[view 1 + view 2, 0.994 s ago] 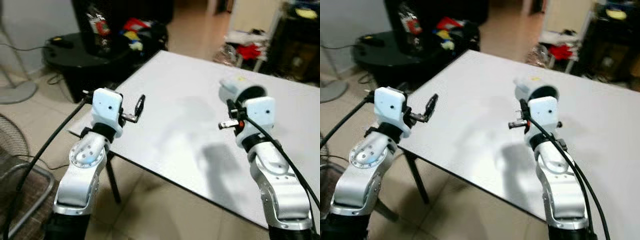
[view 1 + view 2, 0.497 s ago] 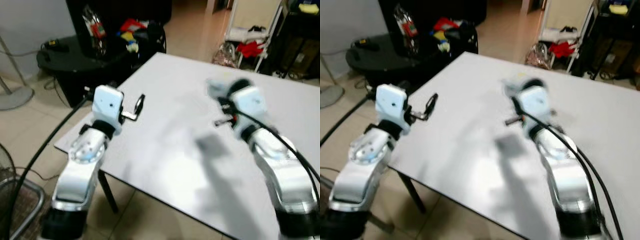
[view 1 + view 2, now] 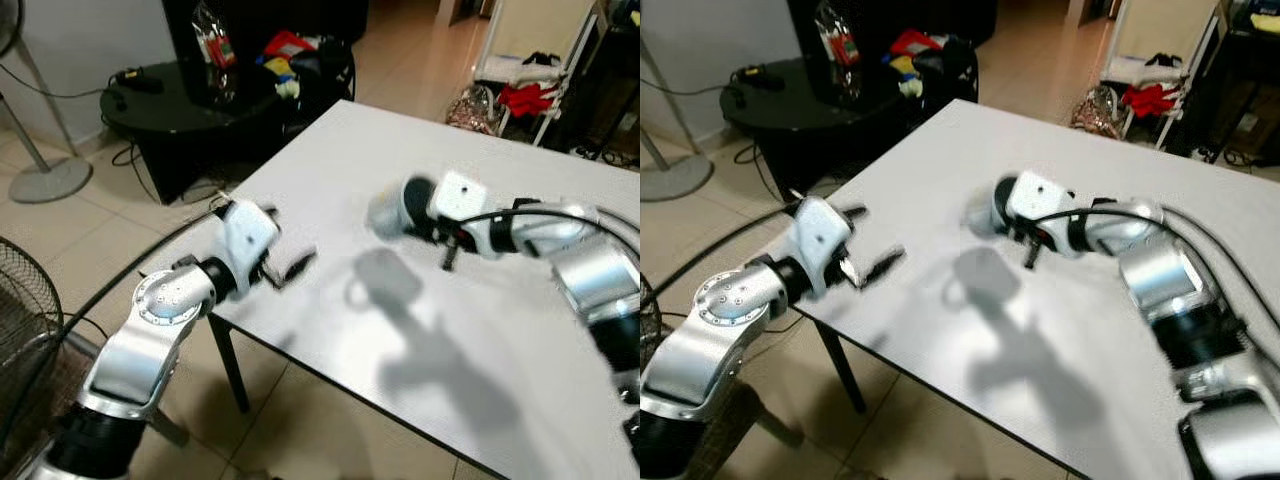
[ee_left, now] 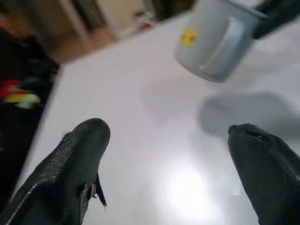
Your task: Setting the table
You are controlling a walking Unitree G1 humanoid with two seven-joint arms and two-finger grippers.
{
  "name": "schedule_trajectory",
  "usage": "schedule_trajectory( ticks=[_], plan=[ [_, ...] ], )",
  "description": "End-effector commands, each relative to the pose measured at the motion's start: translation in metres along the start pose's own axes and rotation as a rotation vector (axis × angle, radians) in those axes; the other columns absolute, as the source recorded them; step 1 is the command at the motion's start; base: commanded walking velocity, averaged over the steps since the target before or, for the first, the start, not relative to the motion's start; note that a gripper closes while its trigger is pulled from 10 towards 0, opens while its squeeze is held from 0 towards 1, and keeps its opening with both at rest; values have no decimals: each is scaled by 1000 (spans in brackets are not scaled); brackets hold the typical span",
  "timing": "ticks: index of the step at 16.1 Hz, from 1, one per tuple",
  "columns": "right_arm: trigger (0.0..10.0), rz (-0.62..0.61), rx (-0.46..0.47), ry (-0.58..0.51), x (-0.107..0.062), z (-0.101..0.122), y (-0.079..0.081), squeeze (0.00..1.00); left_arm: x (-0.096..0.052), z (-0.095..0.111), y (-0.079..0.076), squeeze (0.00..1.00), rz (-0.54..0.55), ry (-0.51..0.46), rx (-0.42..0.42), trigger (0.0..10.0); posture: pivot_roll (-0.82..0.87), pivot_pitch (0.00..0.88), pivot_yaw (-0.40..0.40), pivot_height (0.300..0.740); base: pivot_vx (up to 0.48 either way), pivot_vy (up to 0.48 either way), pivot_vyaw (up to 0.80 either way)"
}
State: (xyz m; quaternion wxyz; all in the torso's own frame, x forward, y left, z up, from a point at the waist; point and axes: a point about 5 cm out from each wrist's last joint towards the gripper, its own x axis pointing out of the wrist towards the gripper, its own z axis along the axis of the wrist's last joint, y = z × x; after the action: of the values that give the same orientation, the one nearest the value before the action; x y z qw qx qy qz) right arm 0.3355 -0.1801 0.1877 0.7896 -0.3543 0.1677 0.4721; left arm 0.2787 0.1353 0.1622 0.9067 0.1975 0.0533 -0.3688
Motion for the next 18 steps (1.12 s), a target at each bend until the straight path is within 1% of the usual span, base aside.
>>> schedule_trajectory(
  ticks=[1,2,4,5,8,9,12,14,18],
  plan=[
    [10000,58,-42,17,-1,3,-2,0,1,6,-4,0,-64,-1,18,10000,-29,41,21,740,0,0,0],
    [10000,85,-58,28,0,4,-5,0,-1,8,-8,0,-109,-1,3,10000,-28,53,16,740,0,0,0],
    [10000,93,-83,46,3,6,-11,0,-4,10,-15,0,-182,7,-3,10000,-28,63,14,740,0,0,0],
    [10000,122,-103,60,5,6,-12,0,-6,11,-19,0,-216,13,-6,10000,-26,75,11,740,0,0,0],
    [10000,164,-142,101,9,4,-15,0,-7,11,-22,0,-247,28,-7,10000,-25,76,14,740,0,0,0],
    [10000,153,-159,133,13,4,-22,0,-8,10,-24,0,-268,41,-5,10000,-23,80,20,740,0,0,0],
    [10000,142,-175,178,19,2,-29,0,-11,11,-24,0,-279,52,-5,10000,-15,84,21,740,0,0,0],
    [10000,117,-189,213,21,1,-35,0,-13,10,-26,0,-292,62,-5,10000,-10,86,20,740,0,0,0],
    [10000,102,-200,235,21,5,-44,0,-16,10,-28,0,-296,70,-7,10000,-4,85,11,740,0,0,0]
  ],
)
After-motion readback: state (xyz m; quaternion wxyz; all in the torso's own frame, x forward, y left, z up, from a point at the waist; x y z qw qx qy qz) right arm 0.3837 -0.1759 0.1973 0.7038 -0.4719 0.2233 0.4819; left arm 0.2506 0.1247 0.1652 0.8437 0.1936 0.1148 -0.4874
